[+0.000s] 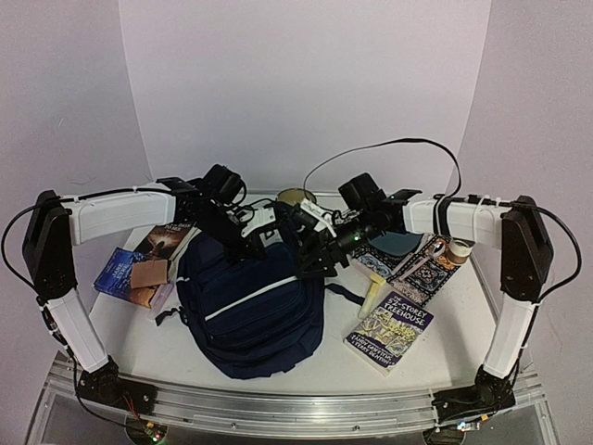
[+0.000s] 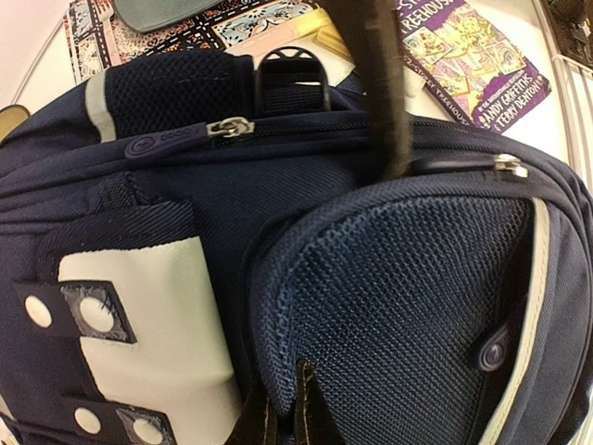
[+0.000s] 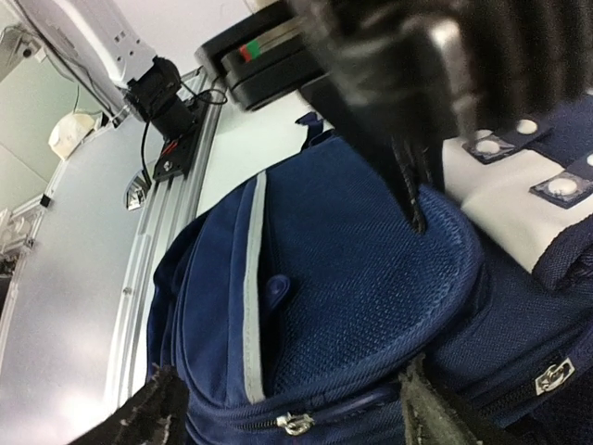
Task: Pack the student bag
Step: Pick up the student bag from the upper front pocket.
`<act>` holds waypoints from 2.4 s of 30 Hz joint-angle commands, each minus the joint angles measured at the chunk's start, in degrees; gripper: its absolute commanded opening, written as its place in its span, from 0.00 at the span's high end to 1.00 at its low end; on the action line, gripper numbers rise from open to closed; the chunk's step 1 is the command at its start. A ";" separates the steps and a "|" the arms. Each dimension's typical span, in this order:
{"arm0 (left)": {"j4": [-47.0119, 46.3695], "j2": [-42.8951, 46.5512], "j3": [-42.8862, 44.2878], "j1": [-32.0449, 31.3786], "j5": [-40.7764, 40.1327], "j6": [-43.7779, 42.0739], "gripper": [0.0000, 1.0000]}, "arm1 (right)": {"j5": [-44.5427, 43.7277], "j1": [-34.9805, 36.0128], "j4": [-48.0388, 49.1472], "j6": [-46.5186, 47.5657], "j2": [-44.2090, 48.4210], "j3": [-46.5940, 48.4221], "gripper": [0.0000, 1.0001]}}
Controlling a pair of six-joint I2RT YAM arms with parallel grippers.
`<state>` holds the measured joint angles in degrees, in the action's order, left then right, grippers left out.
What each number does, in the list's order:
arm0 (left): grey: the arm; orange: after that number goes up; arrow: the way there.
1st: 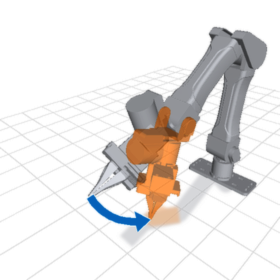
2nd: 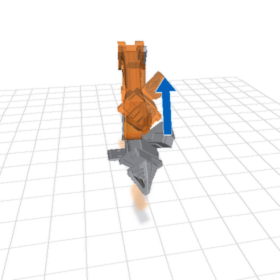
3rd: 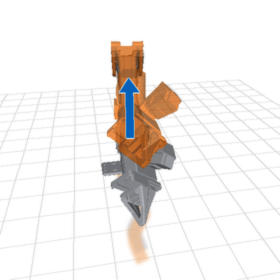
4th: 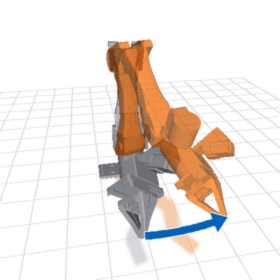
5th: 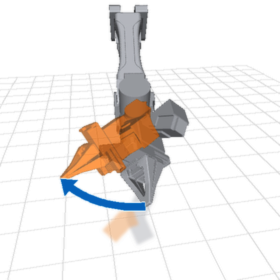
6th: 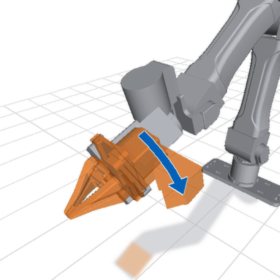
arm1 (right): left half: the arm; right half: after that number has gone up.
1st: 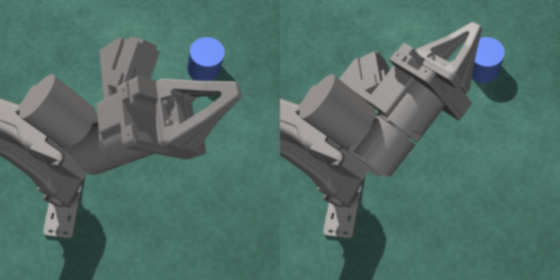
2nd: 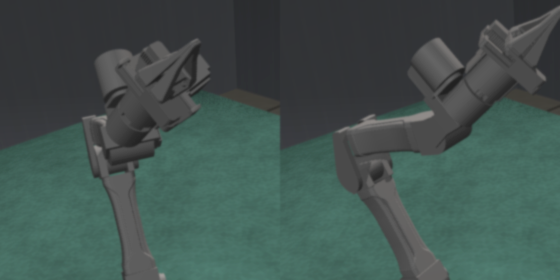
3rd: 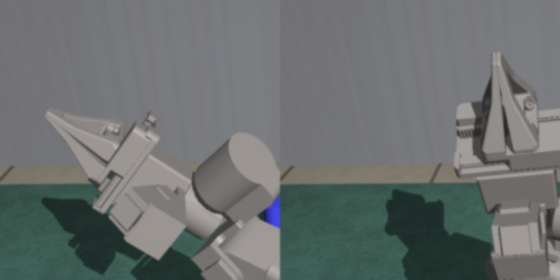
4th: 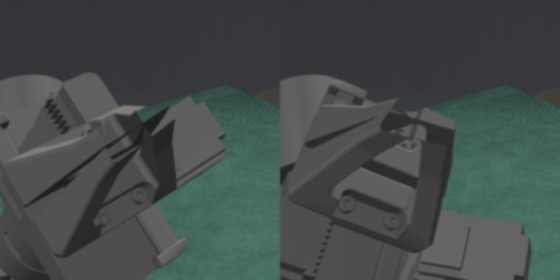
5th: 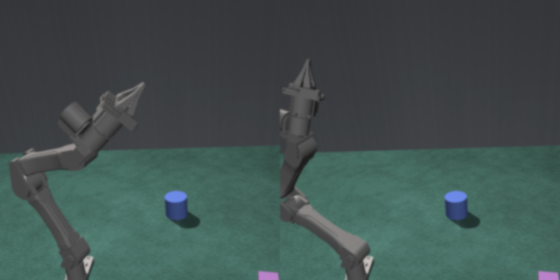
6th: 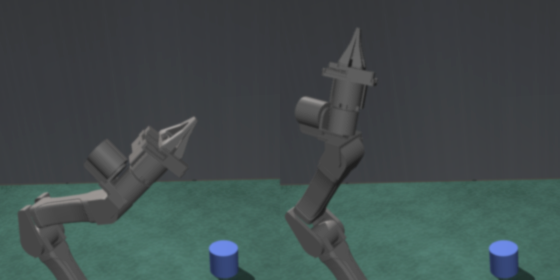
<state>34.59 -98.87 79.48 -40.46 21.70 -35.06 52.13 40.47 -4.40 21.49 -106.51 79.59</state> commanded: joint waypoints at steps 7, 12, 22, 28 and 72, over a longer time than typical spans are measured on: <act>-6.62 1.87 4.28 0.25 -2.69 0.95 1.00 | 4.95 0.39 -10.99 6.43 9.46 -7.00 0.43; -6.63 2.49 3.50 0.30 -1.28 0.68 1.00 | -0.69 0.32 -11.07 7.80 11.64 -7.55 0.46; -6.61 2.33 3.68 0.30 0.58 2.13 1.00 | -13.09 1.02 -2.37 6.53 12.22 -7.46 0.43; -6.55 1.06 4.25 0.29 -0.82 6.13 1.00 | -19.53 3.12 9.64 -0.56 17.91 -17.16 0.43; -6.66 -5.25 9.61 0.38 -11.13 22.77 1.00 | -43.10 13.17 16.90 -11.01 21.19 -27.60 1.00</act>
<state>33.82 -104.14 83.56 -40.59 15.83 -17.60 8.82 52.01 15.43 12.26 -88.24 52.83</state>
